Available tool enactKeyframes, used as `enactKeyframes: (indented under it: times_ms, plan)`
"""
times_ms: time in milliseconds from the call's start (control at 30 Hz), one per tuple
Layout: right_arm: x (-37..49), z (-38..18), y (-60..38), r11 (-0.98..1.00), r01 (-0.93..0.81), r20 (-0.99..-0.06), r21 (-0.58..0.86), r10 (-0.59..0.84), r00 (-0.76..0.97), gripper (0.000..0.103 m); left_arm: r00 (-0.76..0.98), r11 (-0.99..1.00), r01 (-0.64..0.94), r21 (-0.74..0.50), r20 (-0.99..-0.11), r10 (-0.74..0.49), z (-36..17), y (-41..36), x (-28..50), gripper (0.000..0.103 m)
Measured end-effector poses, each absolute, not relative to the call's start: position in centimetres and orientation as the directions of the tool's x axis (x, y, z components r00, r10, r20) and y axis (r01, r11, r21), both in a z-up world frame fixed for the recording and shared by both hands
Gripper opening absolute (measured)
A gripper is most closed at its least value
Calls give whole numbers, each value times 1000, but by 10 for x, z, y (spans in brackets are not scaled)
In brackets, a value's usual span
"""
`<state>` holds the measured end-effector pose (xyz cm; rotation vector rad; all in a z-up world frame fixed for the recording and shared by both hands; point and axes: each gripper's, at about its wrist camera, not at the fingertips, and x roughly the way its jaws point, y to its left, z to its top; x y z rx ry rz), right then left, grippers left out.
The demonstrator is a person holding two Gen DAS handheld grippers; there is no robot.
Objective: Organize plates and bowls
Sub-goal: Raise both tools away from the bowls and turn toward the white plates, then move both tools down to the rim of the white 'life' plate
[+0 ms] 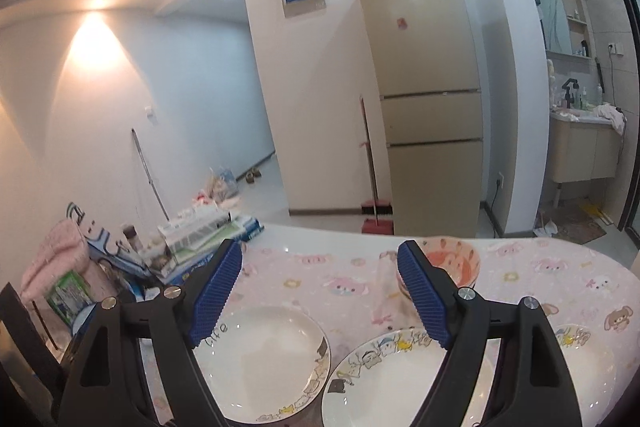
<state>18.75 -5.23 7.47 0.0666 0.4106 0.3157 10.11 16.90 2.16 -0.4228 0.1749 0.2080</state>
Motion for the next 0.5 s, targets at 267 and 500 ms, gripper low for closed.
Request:
enactKeyframes:
  times_ms: [267,500]
  plan:
    - [193,29,-35,950,-300,-391,89,310,867,82,942,929,-240,-281,-299,153,-7,155,107,102]
    - [197,-24,-25,964,-240,-467,117,267,843,82,941,952,-206,-228,-314,129,-10,145,107,102]
